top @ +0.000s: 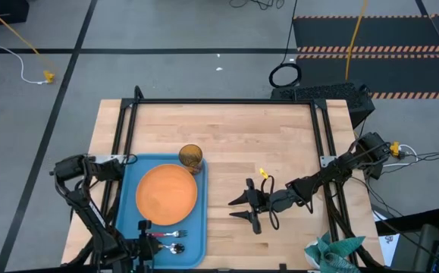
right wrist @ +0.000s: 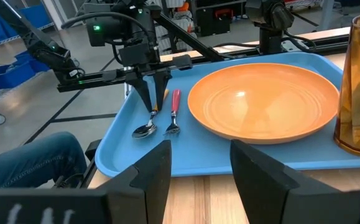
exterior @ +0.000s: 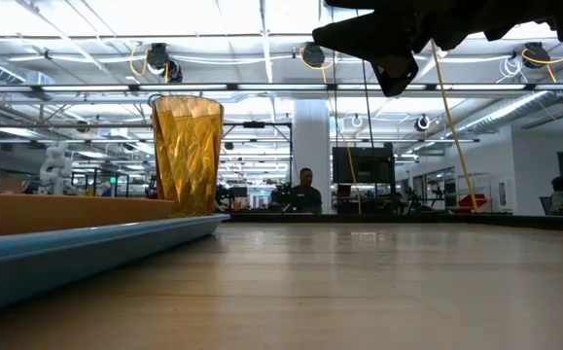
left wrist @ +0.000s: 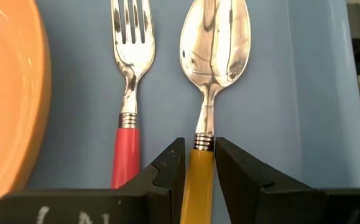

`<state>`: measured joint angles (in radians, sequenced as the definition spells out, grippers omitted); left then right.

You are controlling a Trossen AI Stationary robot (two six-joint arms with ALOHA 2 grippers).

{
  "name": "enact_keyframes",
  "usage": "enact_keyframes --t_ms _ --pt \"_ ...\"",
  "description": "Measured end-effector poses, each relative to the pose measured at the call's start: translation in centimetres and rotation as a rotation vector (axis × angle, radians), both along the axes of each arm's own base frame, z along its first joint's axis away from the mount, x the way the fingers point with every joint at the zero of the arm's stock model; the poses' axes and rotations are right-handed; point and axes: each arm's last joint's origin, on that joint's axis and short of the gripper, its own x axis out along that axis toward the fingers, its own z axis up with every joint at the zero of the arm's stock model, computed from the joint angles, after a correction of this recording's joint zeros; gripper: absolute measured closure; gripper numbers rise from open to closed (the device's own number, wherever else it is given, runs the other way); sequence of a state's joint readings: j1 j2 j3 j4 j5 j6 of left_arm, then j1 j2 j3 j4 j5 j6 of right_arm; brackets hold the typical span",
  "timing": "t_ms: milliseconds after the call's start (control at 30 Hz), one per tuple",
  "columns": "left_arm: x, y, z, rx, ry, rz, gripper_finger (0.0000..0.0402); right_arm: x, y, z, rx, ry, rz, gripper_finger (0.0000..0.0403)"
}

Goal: Pick and place plate/cup/fork/spoon on tray
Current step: Put the yellow spoon on the blue tray, then return to Home Position

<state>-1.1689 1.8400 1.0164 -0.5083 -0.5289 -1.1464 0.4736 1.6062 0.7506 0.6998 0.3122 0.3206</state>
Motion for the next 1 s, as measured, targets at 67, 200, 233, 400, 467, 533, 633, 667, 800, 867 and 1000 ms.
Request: enact_keyframes --t_ms 67,200,233,400,467,533,633,667,800,867,1000 --pt "0.1 0.0 0.0 -0.012 -0.003 0.009 0.0309 0.0 0.0 0.0 0.0 0.0 0.0 0.0245" --pt "0.2 -0.1 0.0 -0.03 -0.008 0.016 0.0309 0.0 0.0 0.0 0.0 0.0 0.0 0.0245" --pt "0.2 -0.1 0.0 -0.033 -0.009 0.02 0.0309 0.0 0.0 0.0 0.0 0.0 0.0 0.0245" --pt "0.5 0.0 0.0 -0.046 -0.008 0.05 0.0309 0.0 0.0 0.0 -0.003 0.0 0.001 0.0245" --pt "0.7 0.1 0.0 -0.047 -0.009 0.058 0.0309 0.0 0.0 0.0 -0.003 0.0 0.001 0.0245" --pt "0.9 0.2 0.0 -0.05 -0.01 0.066 0.0309 0.0 0.0 0.0 -0.003 0.0 0.001 0.0245" --pt "1.4 0.2 0.1 -0.065 -0.018 0.076 0.0309 0.0 0.0 0.0 -0.003 0.0 0.001 0.0245" --pt "1.6 0.3 0.1 -0.067 -0.021 0.076 0.0309 0.0 0.0 0.0 -0.003 0.0 0.001 0.0245" --pt "1.9 0.4 0.6 -0.095 -0.031 0.093 0.0309 0.0 0.0 0.0 -0.003 0.0 0.001 0.0245" --pt "2.0 0.5 1.4 -0.125 -0.043 0.105 0.0309 0.0 0.0 0.0 -0.003 0.0 0.001 0.0245" --pt "2.1 1.0 3.5 -0.164 -0.082 0.091 0.0309 0.0 0.0 0.0 -0.023 -0.003 0.006 0.0245"
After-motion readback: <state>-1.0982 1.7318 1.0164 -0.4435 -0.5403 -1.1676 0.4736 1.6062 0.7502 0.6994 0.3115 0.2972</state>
